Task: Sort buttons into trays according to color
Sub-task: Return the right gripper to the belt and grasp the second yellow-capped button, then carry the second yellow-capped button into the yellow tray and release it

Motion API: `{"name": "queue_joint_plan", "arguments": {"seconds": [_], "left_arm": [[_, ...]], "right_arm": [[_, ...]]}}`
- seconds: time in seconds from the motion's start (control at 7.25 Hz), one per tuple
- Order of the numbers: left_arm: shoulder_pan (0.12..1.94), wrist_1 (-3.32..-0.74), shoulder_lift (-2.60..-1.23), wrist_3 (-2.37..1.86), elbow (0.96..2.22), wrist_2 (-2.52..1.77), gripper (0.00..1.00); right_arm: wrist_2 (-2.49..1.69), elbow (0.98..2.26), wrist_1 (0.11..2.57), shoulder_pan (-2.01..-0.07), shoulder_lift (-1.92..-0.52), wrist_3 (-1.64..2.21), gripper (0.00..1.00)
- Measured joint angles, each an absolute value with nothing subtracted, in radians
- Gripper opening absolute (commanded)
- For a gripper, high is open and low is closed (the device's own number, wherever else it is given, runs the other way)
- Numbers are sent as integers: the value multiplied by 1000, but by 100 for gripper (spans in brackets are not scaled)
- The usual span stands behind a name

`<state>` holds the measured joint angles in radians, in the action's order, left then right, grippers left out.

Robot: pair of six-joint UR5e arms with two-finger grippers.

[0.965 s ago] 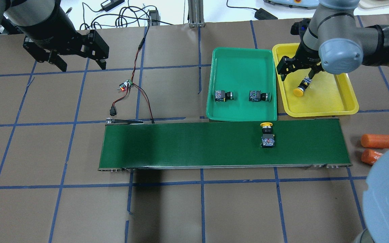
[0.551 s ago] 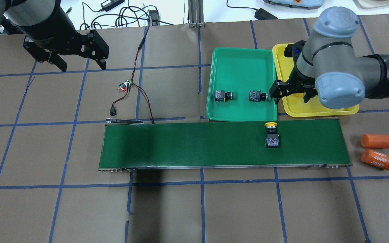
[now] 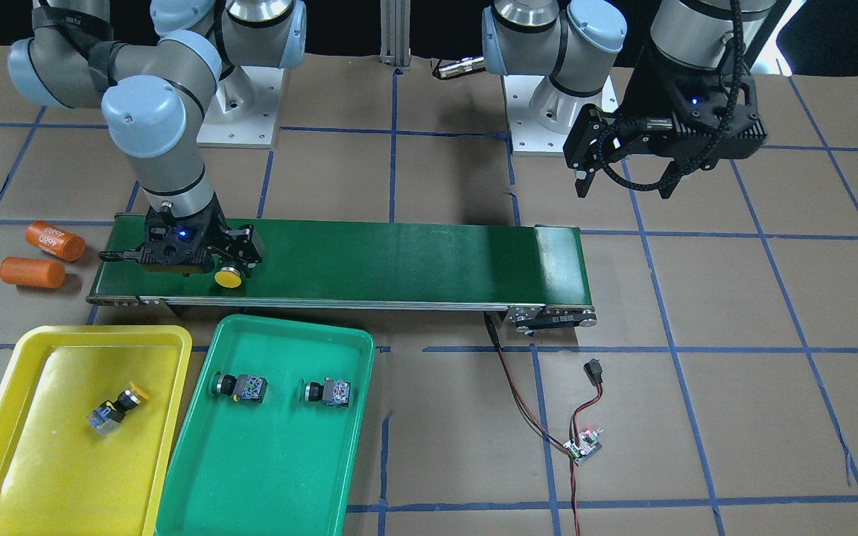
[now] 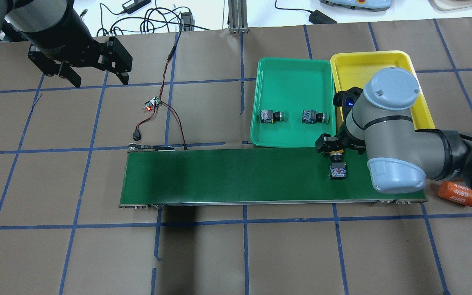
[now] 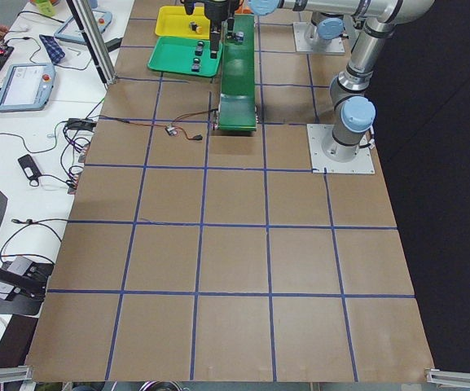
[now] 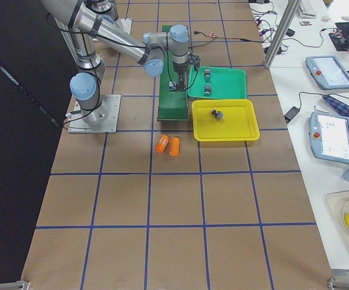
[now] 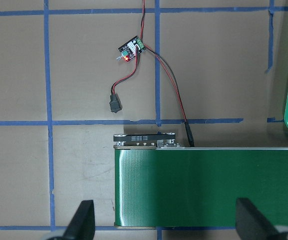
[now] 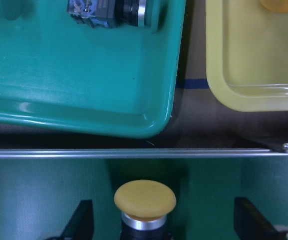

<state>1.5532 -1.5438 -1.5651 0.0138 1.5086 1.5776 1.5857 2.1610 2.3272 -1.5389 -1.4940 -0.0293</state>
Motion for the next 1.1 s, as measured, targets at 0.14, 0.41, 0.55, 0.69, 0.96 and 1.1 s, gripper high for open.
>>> {"name": "queue_joint_plan", "arguments": {"seconds": [0.14, 0.41, 0.55, 0.69, 0.96, 1.1], "left_arm": [[1553, -1544, -1566, 13, 1509, 1578, 100], [1554, -1545, -1565, 13, 1510, 1578, 100], [1555, -1546, -1564, 13, 1510, 1578, 100], [1556, -1546, -1564, 12, 1510, 1578, 100], [1554, -1541, -1567, 10, 1509, 1577, 100], [1554, -1541, -1567, 9, 1509, 1577, 100]], "right_arm": [[1585, 2174, 2341, -1540, -1494, -29, 30], [1582, 2177, 2341, -1538, -1494, -30, 17], [1581, 2175, 2341, -1536, -1494, -31, 14], [1581, 2164, 2341, -1533, -1493, -33, 11], [1586, 2073, 2306, -1529, -1469, -50, 12], [1589, 1992, 2267, -1514, -1423, -85, 13]]}}
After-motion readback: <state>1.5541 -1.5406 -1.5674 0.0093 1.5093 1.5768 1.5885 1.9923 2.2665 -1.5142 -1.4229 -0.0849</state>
